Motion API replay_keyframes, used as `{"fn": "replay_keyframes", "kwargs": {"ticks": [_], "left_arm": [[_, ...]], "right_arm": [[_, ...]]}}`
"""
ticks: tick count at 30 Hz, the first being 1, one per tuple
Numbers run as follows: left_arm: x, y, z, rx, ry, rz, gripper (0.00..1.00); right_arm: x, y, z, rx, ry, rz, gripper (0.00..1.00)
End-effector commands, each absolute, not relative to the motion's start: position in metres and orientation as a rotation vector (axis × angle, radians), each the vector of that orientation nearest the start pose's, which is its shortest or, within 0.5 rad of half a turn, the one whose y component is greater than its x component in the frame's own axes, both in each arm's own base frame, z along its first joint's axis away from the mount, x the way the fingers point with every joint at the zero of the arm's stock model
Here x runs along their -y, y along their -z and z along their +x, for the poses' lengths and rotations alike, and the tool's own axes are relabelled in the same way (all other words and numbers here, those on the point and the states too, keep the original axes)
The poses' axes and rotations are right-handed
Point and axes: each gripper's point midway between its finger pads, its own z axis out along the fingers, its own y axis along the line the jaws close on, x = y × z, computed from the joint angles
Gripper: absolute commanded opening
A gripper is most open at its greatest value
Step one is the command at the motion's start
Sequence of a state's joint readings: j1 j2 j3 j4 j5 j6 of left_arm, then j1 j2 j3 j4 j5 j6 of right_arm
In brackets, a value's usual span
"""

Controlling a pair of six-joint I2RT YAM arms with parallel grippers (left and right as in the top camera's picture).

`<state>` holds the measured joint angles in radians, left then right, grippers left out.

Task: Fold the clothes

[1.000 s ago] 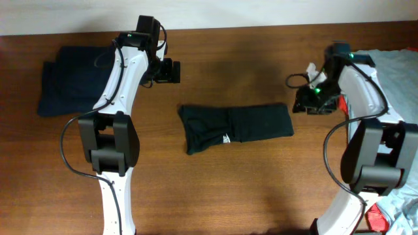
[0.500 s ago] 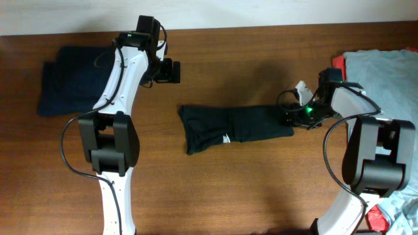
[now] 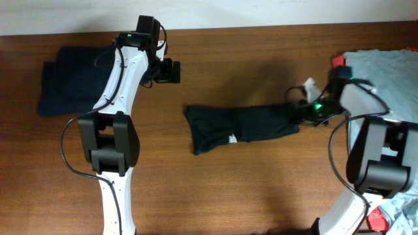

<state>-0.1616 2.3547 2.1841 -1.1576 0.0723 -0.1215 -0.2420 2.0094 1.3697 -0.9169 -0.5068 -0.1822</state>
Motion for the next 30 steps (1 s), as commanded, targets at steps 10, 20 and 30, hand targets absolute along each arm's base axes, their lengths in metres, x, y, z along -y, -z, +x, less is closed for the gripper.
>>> {"fn": "replay_keyframes", "kwargs": {"ticks": [10,20,30], "left_arm": [[0.099,-0.079,0.51,-2.904,0.17,0.08,0.99],[0.099,-0.079,0.51,-2.905,0.17,0.08,0.99],[0.099,-0.079,0.51,-2.905,0.17,0.08,0.99]], "right_arm": [[0.08,-0.098,0.393,-2.963,-0.427,0.169,0.05],[0.021,-0.14,0.398,-2.99,-0.45,-0.048,0.04],[-0.059,-0.141,0.389,-3.021,-0.466,-0.352,0.04]]}}
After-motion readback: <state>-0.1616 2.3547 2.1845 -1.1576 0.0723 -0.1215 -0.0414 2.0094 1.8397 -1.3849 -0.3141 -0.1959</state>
